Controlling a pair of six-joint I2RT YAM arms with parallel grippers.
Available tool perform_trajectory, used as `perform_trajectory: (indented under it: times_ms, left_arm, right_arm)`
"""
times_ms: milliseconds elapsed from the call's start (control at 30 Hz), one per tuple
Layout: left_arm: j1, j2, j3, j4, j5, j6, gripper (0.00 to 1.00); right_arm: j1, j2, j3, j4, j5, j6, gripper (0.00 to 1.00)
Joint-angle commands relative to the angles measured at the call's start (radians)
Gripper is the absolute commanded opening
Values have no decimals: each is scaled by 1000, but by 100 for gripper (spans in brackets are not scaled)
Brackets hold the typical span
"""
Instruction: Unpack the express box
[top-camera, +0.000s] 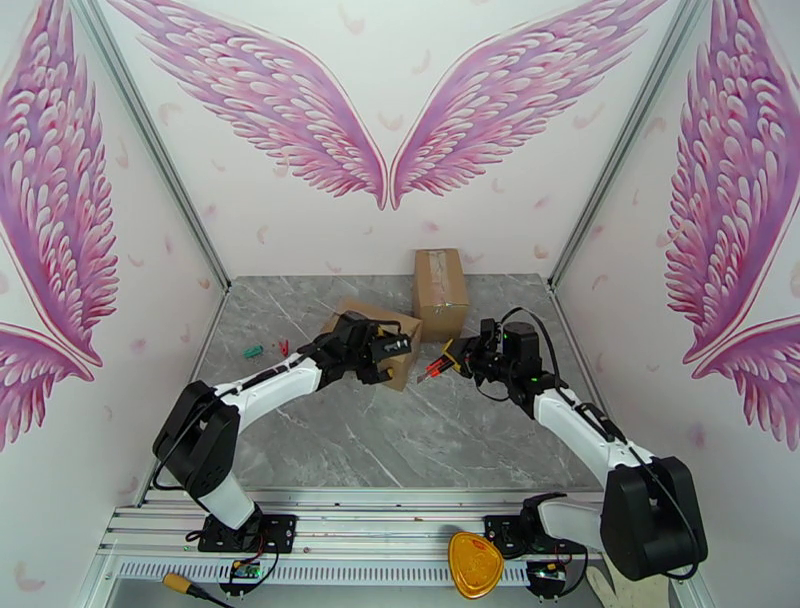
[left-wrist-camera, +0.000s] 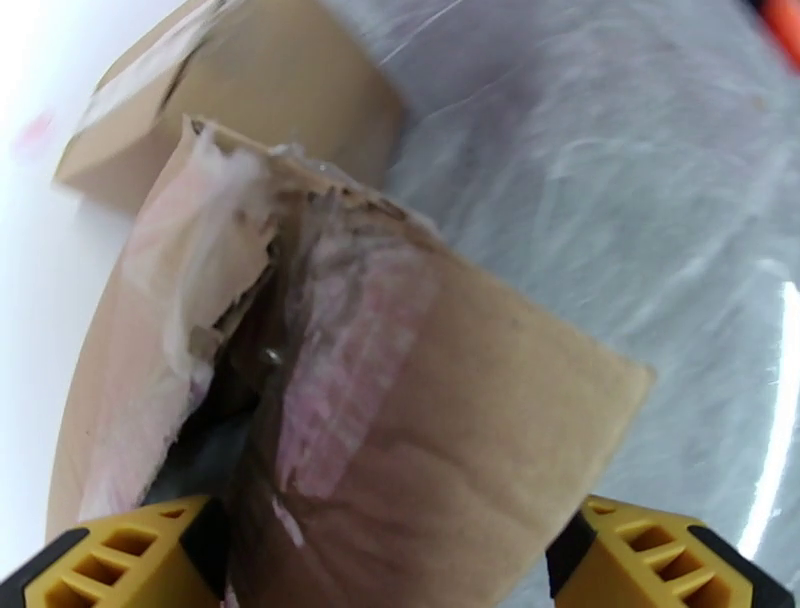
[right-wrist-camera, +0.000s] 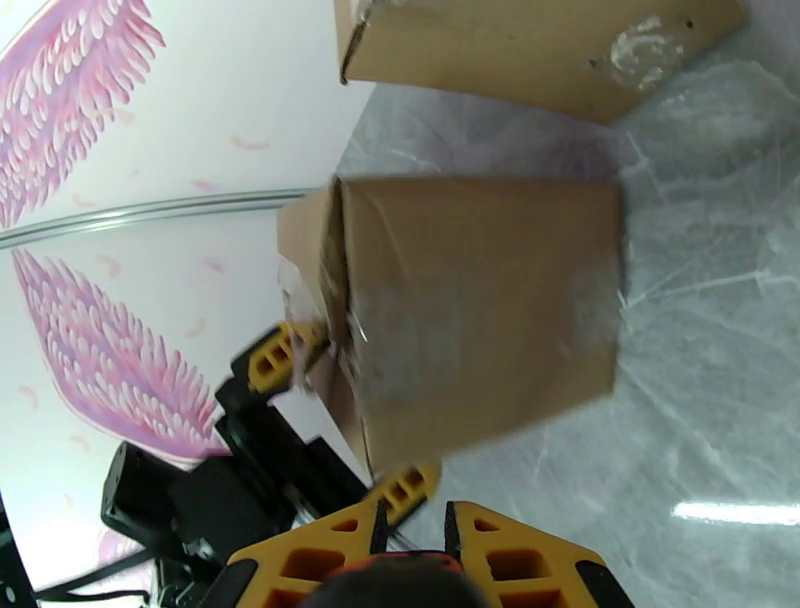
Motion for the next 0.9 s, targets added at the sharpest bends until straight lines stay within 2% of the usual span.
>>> perform_trajectory:
  times_ms: [0, 233, 600, 867]
  left_arm:
    - [-15, 20, 27, -42, -99, -26, 88]
    - [-57, -6, 13, -54, -51, 31, 90]
    - [-54, -88, -7, -85, 124, 54, 91]
    - [-41, -92, 3, -109, 188, 82, 92]
  right_arm:
    - [8, -6, -11, -7, -2, 22, 0]
    - [7, 6, -7, 67, 41, 16, 0]
    - [2, 41, 59, 122, 140, -80, 0]
    - [0, 95, 132, 230, 202, -103, 0]
